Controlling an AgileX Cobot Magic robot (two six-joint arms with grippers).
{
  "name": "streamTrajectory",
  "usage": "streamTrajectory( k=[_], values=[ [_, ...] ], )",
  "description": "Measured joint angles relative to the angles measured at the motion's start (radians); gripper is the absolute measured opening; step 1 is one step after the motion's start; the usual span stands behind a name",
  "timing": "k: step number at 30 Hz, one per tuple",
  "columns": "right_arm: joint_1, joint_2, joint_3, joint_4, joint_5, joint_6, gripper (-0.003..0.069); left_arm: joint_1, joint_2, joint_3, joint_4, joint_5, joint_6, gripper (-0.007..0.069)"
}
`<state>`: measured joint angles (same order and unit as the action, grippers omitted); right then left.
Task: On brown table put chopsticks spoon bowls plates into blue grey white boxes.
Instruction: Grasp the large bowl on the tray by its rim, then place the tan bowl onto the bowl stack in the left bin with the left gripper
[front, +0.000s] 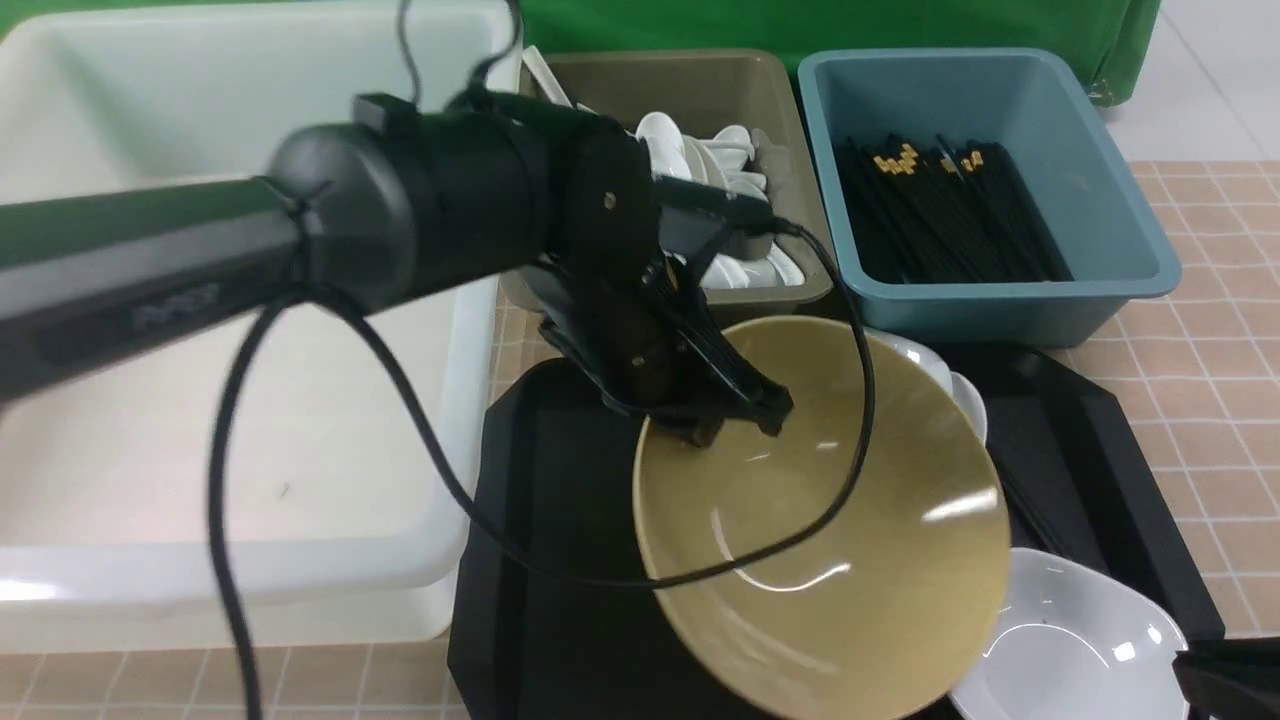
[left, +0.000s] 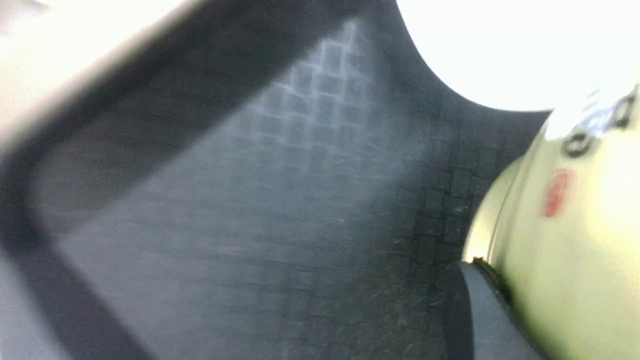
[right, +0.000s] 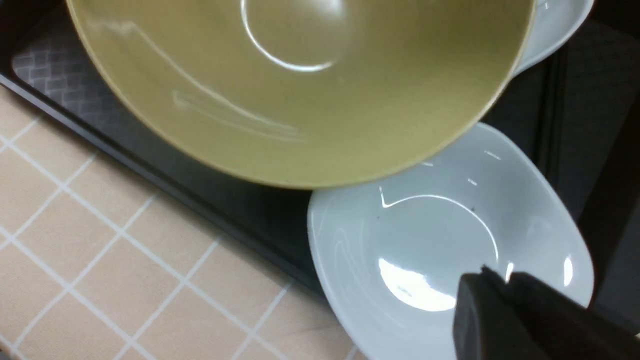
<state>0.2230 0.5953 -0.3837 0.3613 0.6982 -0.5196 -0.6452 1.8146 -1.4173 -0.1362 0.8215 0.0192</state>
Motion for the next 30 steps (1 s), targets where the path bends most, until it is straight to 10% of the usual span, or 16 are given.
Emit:
streamTrajectory(
  k=[18,30],
  values=[
    [0.000,0.000,0.000,0.000,0.004,0.000,0.0106,0.116,-0.515,0.010,0.008,-0.021,0.055,0.0008],
    [0.000,0.000,0.000,0.000,0.004,0.000,0.0117,0.798,-0.593,0.215,0.020,-0.084,-0.034,0.0008]
  ],
)
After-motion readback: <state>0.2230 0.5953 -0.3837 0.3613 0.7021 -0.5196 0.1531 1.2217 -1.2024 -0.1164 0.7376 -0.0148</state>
